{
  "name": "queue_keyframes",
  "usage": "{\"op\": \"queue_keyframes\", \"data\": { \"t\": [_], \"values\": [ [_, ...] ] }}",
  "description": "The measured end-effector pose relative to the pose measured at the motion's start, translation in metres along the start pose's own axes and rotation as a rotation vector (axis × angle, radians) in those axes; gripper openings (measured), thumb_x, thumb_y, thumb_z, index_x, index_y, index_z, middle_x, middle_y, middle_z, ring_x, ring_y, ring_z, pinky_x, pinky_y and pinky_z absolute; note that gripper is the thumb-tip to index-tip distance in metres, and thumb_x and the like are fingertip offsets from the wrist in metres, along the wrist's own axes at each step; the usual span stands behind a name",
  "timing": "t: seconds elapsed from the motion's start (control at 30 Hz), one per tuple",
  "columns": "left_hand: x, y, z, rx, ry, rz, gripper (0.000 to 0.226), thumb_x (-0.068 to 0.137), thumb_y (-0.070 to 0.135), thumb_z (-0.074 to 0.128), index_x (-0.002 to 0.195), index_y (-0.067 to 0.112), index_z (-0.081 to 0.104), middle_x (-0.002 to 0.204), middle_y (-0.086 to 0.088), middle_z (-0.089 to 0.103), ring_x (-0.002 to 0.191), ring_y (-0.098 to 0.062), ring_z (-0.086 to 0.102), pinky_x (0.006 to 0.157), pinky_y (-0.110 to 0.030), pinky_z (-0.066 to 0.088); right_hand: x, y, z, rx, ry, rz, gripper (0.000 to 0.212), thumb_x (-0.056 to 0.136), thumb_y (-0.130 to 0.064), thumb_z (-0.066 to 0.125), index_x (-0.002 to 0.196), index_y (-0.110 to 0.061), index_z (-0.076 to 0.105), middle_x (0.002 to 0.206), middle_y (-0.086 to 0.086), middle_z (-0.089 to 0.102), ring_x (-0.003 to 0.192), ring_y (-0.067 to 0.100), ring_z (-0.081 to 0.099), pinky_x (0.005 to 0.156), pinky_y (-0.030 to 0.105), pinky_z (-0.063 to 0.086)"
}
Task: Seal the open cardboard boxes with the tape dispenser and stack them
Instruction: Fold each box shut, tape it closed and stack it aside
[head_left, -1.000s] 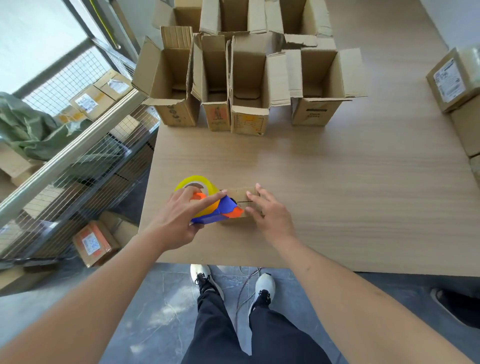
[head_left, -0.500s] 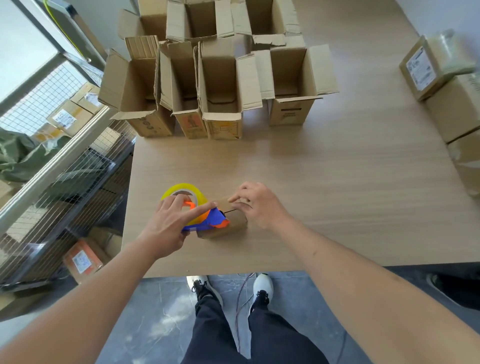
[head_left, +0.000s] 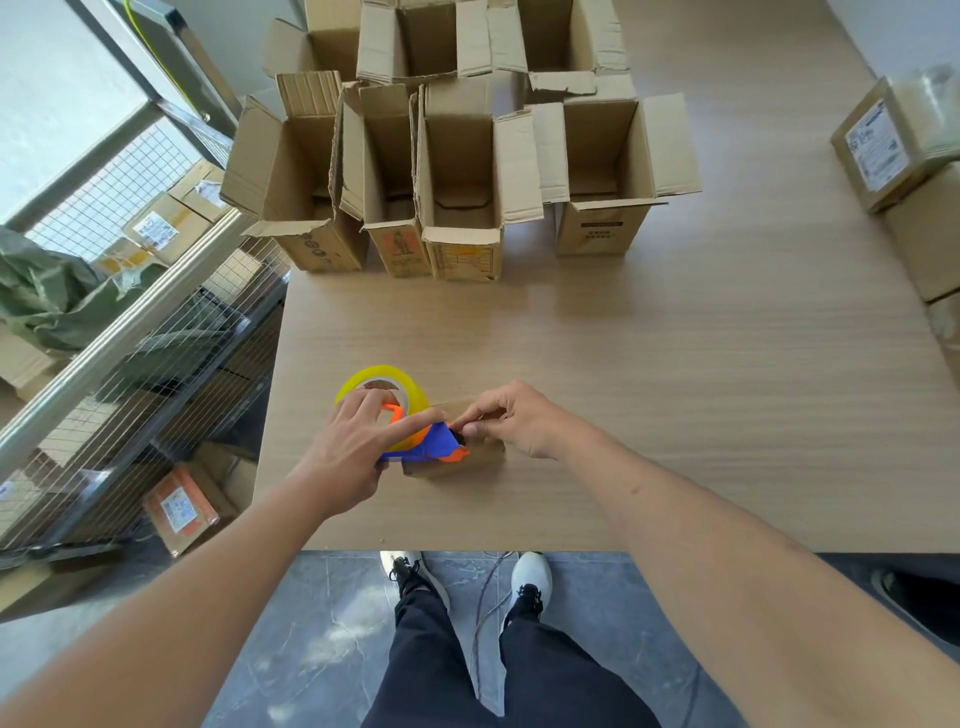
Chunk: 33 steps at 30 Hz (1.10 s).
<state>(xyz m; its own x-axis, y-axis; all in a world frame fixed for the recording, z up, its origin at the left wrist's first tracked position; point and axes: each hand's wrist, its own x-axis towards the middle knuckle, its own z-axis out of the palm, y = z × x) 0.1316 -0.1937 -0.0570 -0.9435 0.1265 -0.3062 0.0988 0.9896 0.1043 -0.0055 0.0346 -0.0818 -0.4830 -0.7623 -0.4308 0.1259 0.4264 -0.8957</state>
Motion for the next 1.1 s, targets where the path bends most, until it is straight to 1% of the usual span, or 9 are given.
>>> {"op": "queue_keyframes", "data": {
  "t": [0.2,0.3,0.43,0.53,0.67,0.77,0.87,0.97,1.1],
  "values": [
    [0.000,0.003,-0.004,0.003,-0.009,0.000,0.113,0.070,0.006,0.083,0.154,0.052,0.023,0.128,-0.011,0.047,0.126,-0.040,0.046,0.100,-0.054,0.047,0.000,-0.005,-0.002,0.045,-0.063,0.083,0.028,0.107,-0.006,0.047,0.116,-0.012,0.073,0.120,0.015,0.072,0.108,0.022,0.066,0.092,0.037,0.054],
    [0.000,0.004,-0.004,0.004,-0.004,0.001,0.117,0.068,0.005,0.083,0.154,0.053,0.020,0.128,-0.011,0.048,0.125,-0.040,0.046,0.100,-0.054,0.047,-0.001,-0.006,-0.003,0.087,-0.076,0.113,0.032,0.111,-0.016,0.039,0.117,-0.012,0.071,0.125,0.017,0.069,0.107,0.019,0.064,0.094,0.036,0.052],
    [0.000,0.006,-0.003,0.017,0.004,-0.004,0.119,0.066,0.005,0.085,0.155,0.053,0.021,0.128,-0.011,0.048,0.124,-0.040,0.047,0.098,-0.054,0.049,-0.003,-0.007,-0.003,0.079,-0.070,0.118,0.022,0.105,-0.033,0.055,0.111,-0.022,0.074,0.116,0.005,0.074,0.104,0.012,0.067,0.091,0.029,0.055],
    [0.001,0.006,-0.004,0.022,-0.008,-0.009,0.117,0.068,0.007,0.084,0.155,0.054,0.020,0.129,-0.011,0.048,0.124,-0.040,0.046,0.100,-0.053,0.048,-0.001,-0.003,-0.001,-0.104,0.024,0.054,0.013,0.096,-0.018,0.070,0.107,-0.022,0.077,0.102,0.002,0.076,0.085,0.010,0.064,0.087,0.031,0.055],
    [-0.003,0.010,-0.009,0.008,-0.009,-0.017,0.112,0.074,0.013,0.079,0.156,0.056,0.014,0.127,-0.009,0.047,0.125,-0.037,0.045,0.102,-0.050,0.045,0.001,-0.001,0.012,-0.139,0.201,0.001,0.017,0.091,-0.005,0.071,0.099,-0.017,0.081,0.097,-0.001,0.077,0.092,0.017,0.069,0.086,0.030,0.054],
    [-0.009,0.022,-0.009,0.013,0.009,-0.062,0.105,0.079,0.028,0.074,0.157,0.058,0.010,0.123,-0.007,0.049,0.122,-0.034,0.046,0.100,-0.047,0.043,0.000,0.003,0.019,-0.103,0.261,-0.025,0.016,0.090,-0.006,0.073,0.097,-0.017,0.081,0.096,-0.007,0.078,0.095,0.008,0.070,0.089,0.023,0.053],
    [-0.016,0.033,-0.007,-0.019,0.060,-0.119,0.093,0.085,0.044,0.071,0.157,0.058,0.014,0.118,-0.006,0.050,0.116,-0.032,0.049,0.097,-0.045,0.043,-0.002,0.006,0.019,-0.028,0.275,-0.038,0.015,0.089,-0.007,0.075,0.094,-0.018,0.082,0.086,-0.017,0.075,0.085,-0.003,0.069,0.082,0.016,0.053],
    [-0.016,0.037,-0.009,-0.027,0.096,-0.132,0.077,0.090,0.063,0.062,0.156,0.057,0.022,0.116,-0.006,0.053,0.112,-0.031,0.052,0.096,-0.043,0.043,-0.001,0.005,0.017,0.012,0.257,-0.031,0.012,0.088,-0.009,0.077,0.093,-0.019,0.082,0.089,-0.014,0.078,0.090,0.003,0.072,0.085,0.021,0.056],
    [-0.018,0.038,-0.011,0.010,0.113,-0.139,0.078,0.090,0.059,0.066,0.156,0.055,0.024,0.114,-0.006,0.055,0.106,-0.030,0.054,0.092,-0.042,0.046,0.000,0.005,0.016,-0.045,0.277,-0.011,0.011,0.088,-0.010,0.076,0.090,-0.019,0.082,0.092,-0.009,0.079,0.090,0.007,0.072,0.086,0.026,0.056]
  ]
}}
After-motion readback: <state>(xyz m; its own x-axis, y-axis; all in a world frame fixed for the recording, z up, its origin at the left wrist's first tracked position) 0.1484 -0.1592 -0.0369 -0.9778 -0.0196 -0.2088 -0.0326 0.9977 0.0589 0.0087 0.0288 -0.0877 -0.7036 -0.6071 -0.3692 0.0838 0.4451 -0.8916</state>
